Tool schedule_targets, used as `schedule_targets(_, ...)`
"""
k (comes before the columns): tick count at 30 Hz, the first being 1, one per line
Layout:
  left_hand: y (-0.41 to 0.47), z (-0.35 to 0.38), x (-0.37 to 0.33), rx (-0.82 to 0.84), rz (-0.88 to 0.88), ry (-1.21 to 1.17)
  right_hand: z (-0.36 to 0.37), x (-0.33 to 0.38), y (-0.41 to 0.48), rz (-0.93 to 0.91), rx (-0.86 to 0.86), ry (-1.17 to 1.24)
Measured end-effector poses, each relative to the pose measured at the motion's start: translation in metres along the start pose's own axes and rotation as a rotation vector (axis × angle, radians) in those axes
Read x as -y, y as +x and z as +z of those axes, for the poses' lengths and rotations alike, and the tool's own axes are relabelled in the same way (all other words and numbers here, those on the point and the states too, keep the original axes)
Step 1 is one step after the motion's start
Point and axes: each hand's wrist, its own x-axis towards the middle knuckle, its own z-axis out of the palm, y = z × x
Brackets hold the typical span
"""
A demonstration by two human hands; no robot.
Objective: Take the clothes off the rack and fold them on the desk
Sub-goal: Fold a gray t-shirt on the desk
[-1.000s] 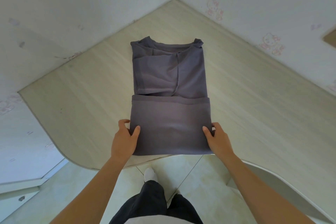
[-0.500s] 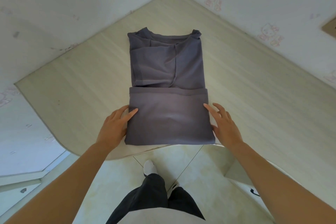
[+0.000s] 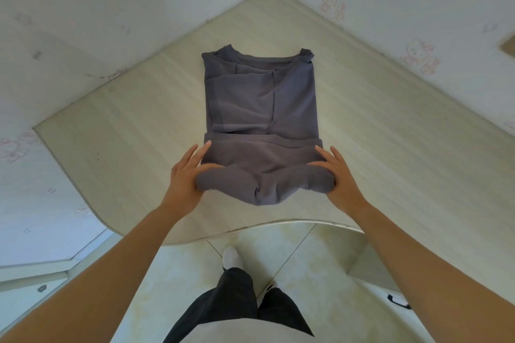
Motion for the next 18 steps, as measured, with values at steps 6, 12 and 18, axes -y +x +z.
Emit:
schedule_targets(6,0.04,-0.045,-0.047,-0.007,-0.404,-0.409,-0.043,0.052,0.035,0.424,-0.156,0.503)
schedule_targets(12,0.086,-0.091,-0.055,0.191,-0.424,-0.554,-0.087,0.067,0.062,0.383,-0.038,0.758)
schedule_targets(18,0.139,-0.052,-0.011,0.11,-0.711,-0.643,-0.034,0.042,0.124,0.694,-0.047,0.826)
